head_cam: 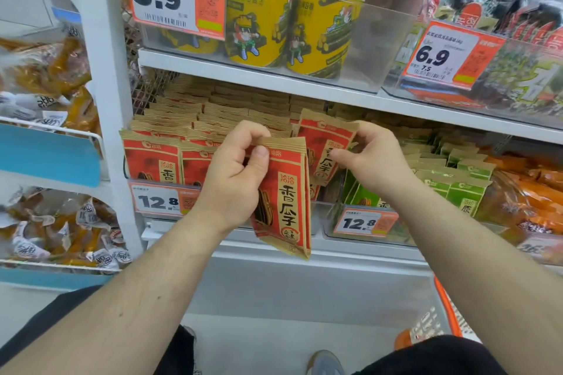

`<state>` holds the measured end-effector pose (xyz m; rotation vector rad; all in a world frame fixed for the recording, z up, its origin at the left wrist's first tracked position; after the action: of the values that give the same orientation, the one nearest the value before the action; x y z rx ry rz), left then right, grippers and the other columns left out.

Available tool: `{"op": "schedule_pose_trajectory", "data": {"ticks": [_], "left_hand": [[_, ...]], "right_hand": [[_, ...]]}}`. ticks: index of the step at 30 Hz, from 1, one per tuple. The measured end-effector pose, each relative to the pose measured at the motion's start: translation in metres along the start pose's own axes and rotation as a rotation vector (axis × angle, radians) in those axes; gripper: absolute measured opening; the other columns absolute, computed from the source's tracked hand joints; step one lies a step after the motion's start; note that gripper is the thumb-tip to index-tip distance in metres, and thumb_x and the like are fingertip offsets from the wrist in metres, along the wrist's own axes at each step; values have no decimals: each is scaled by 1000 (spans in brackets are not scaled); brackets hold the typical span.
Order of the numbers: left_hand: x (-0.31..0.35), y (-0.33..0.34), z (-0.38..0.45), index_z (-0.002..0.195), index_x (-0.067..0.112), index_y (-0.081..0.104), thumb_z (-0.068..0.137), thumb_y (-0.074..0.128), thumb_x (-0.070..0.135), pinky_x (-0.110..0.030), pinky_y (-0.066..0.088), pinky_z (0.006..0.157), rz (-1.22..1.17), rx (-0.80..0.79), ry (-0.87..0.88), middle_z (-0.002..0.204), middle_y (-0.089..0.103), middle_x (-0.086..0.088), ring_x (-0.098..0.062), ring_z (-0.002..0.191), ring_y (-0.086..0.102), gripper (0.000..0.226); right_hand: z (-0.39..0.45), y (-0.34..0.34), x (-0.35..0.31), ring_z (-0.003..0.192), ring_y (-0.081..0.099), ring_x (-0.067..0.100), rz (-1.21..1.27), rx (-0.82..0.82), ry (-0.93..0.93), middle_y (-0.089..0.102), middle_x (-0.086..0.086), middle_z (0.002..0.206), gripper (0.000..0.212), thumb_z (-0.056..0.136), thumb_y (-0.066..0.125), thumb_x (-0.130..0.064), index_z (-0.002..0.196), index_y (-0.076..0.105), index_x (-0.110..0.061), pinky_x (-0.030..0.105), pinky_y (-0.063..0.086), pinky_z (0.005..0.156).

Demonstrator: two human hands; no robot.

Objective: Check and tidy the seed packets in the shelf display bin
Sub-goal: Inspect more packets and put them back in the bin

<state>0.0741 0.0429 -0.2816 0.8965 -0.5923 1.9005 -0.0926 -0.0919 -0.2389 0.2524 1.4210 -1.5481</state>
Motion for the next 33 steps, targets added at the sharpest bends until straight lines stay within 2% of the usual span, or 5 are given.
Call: {"op": "schedule_pose_trajectory", "data": {"ticks": [6,10,18,24,33], "left_hand": [[0,1,1,87,46,54,88,45,37,-56,50,79,50,-34,-34,90,56,-2,-28,85,55,12],[0,1,0,87,47,54,88,45,39,-49,51,78,78,-60,-45,88,56,5,-20,84,55,12],[-1,-10,4,86,47,55,89,46,35,-48,51,76,95,-4,-37,88,58,6,-19,83,57,15],[-1,-24,4,80,33,53,91,46,24,-34,47,72,232,-295,-210,77,56,15,-9,75,55,15],[-3,-21,-2,80,32,54,99,48,11,-39,50,72,353,-371,-368,76,61,9,-10,73,59,28]], "right_hand": [[28,17,-3,95,61,26,-669,-33,32,69,1,95,27,74,77,-35,94,62,-28,40,50,86],[37,28,-2,111,47,32,-1082,-76,-24,63,8,108,47,71,74,-54,106,65,-24,43,35,92],[30,41,-12,108,52,30,-1185,4,-318,61,8,109,37,76,70,-21,111,59,-18,42,39,88],[24,56,-24,71,53,16,-1077,-852,-210,58,-1,81,18,86,54,-5,80,55,-22,26,43,57],[36,76,-36,114,55,27,-1303,-984,-132,59,5,127,56,83,73,-16,135,52,-15,37,48,90]]}}
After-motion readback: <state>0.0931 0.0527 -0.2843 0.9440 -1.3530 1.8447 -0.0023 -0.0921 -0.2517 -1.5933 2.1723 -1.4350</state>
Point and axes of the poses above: each hand's wrist, its own z-axis towards the middle knuckle, its own y-axis out of the palm, x = y × z, the point moved 1 cm from there along z, towards the middle knuckle
